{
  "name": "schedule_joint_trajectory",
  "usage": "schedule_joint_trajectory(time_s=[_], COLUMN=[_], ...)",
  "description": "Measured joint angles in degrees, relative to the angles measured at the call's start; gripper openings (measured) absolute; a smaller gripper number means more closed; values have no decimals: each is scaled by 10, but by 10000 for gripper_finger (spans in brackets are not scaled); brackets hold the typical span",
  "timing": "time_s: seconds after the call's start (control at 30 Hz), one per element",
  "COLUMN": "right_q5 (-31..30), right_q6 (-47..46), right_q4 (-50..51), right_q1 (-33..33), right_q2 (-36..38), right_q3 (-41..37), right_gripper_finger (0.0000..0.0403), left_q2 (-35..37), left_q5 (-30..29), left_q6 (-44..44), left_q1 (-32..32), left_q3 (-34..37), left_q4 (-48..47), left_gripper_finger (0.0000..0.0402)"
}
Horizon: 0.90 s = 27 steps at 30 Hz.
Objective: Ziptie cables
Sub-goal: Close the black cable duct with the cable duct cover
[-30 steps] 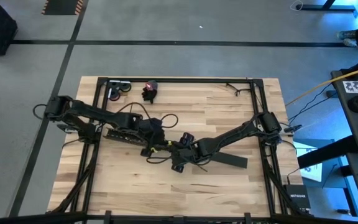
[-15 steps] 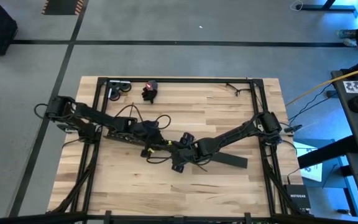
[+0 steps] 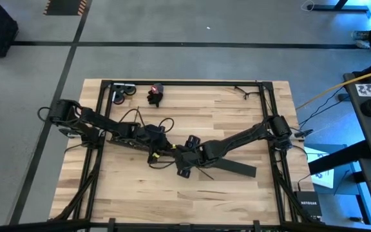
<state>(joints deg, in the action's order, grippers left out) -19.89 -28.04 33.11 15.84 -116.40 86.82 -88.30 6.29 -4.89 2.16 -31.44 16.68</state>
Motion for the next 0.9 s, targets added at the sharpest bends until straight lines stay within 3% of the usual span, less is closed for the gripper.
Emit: schedule_joint_trajectory(time_s=[0.37, 0.6, 0.9], right_q5=[101, 112, 122], right_q6=[40, 45, 48], right_q4=[-27, -31, -48], right_q1=[-55, -54, -54], right_q2=[-1, -11, -28], right_q3=[-22, -22, -18], right_gripper_finger=[305, 301, 204], left_q2=[-12, -12, -13], left_q5=[2, 2, 1], left_q6=[11, 19, 13], left_q1=[1, 1, 4], left_q3=[-1, 0, 0], left_q4=[-2, -3, -6], left_gripper_finger=[235, 235, 235])
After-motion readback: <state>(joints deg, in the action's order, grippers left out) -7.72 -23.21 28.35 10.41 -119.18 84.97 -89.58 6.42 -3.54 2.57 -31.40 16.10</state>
